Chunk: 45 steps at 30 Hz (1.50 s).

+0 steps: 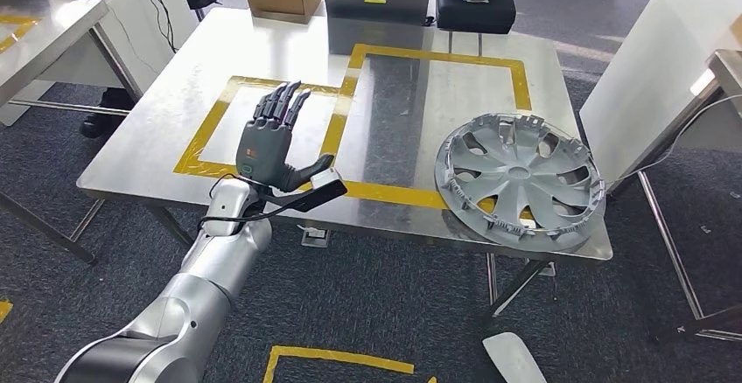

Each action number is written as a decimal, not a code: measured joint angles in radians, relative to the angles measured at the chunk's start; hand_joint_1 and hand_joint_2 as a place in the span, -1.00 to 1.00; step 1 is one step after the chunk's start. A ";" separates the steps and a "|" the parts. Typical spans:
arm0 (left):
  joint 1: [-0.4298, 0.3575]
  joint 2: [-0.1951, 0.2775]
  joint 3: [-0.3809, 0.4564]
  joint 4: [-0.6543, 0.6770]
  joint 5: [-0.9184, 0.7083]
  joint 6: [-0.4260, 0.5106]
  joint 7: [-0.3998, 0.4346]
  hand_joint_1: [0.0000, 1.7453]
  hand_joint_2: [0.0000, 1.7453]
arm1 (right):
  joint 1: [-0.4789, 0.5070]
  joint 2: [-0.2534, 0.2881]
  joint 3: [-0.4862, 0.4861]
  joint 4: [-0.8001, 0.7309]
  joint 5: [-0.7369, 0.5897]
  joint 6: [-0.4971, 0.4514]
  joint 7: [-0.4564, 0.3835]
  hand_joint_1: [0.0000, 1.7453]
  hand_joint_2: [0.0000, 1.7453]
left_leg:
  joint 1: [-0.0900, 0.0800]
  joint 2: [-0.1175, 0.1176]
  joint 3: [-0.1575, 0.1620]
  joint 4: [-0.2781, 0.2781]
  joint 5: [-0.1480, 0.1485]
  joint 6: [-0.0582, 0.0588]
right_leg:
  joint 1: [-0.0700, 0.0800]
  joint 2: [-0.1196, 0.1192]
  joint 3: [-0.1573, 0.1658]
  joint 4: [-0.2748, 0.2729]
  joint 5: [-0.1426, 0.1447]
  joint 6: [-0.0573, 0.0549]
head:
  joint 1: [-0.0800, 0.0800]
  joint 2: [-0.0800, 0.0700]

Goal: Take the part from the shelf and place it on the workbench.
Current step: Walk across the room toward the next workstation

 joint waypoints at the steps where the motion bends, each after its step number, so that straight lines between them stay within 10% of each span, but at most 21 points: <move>1: -0.003 0.001 0.000 0.002 0.000 0.000 0.000 -1.00 -1.00 | 0.000 0.000 0.000 0.000 0.000 0.000 0.000 -1.00 -1.00 | 0.000 0.000 0.000 0.000 0.000 0.000 | 0.000 0.000 0.000 0.000 0.000 0.000 | 0.000 0.000; 15: -0.038 0.016 -0.019 0.035 0.002 0.000 0.008 -1.00 -1.00 | -0.003 0.003 0.000 0.000 0.001 0.000 -0.040 -1.00 -1.00 | -0.006 0.001 0.001 -0.007 0.003 0.019 | -0.010 0.001 -0.002 0.006 -0.007 0.017 | 0.000 0.000; 20: -0.042 0.020 -0.026 0.045 0.005 0.000 0.012 -1.00 -1.00 | -0.001 0.003 0.000 0.000 0.000 0.000 -0.037 -1.00 -1.00 | -0.002 0.003 -0.002 -0.016 0.012 0.027 | -0.007 0.001 -0.121 0.256 -0.128 0.018 | 0.005 0.000; 22: -0.041 0.021 -0.029 0.049 0.008 0.000 0.012 -1.00 -1.00 | -0.001 0.003 -0.001 0.000 0.000 0.000 -0.035 -1.00 -1.00 | -0.002 0.003 -0.005 -0.014 0.014 0.025 | -0.007 0.001 -0.125 0.256 -0.097 0.015 | 0.006 0.000; 25: -0.042 0.022 -0.031 0.050 0.011 0.000 0.012 -1.00 -1.00 | -0.002 0.002 -0.001 0.000 0.000 0.000 -0.035 -1.00 -1.00 | -0.001 0.002 -0.009 -0.009 0.020 0.014 | -0.005 0.002 -0.039 0.074 -0.005 0.006 | 0.006 0.000; 30: -0.044 0.026 -0.034 0.049 0.013 0.000 0.011 -1.00 -1.00 | -0.003 0.003 -0.001 0.000 0.000 0.000 -0.035 -1.00 -1.00 | 0.000 0.000 -0.021 -0.010 0.034 -0.024 | 0.003 0.004 -0.034 0.016 0.029 -0.029 | 0.004 0.000; 34: -0.044 0.032 -0.036 0.050 0.013 0.000 0.011 -1.00 -1.00 | -0.003 0.003 -0.001 0.000 0.000 0.000 -0.035 -1.00 -1.00 | 0.007 0.003 -0.081 0.169 -0.112 -0.044 | -0.001 0.000 -0.066 0.009 0.062 -0.048 | -0.002 0.000; 37: -0.042 0.035 -0.039 0.052 0.013 0.000 0.011 -1.00 -1.00 | -0.003 0.003 -0.001 0.000 0.000 0.000 -0.035 -1.00 -1.00 | 0.012 0.004 -0.077 0.257 -0.141 -0.052 | 0.000 -0.003 -0.097 0.012 0.084 -0.045 | -0.003 0.000; 41: -0.047 0.034 -0.040 0.051 0.013 0.000 0.012 -1.00 -1.00 | -0.005 0.003 -0.001 0.000 0.000 0.000 -0.035 -1.00 -1.00 | 0.017 0.005 0.084 0.035 -0.085 -0.048 | 0.001 -0.004 -0.127 0.021 0.106 -0.026 | -0.004 0.000; 45: -0.055 0.033 -0.044 0.056 0.003 0.000 0.020 -1.00 -1.00 | -0.007 0.002 -0.005 0.000 -0.001 0.000 -0.034 -1.00 -1.00 | 0.007 0.004 0.086 -0.006 -0.075 -0.015 | -0.003 -0.005 -0.143 0.022 0.128 0.001 | -0.004 0.000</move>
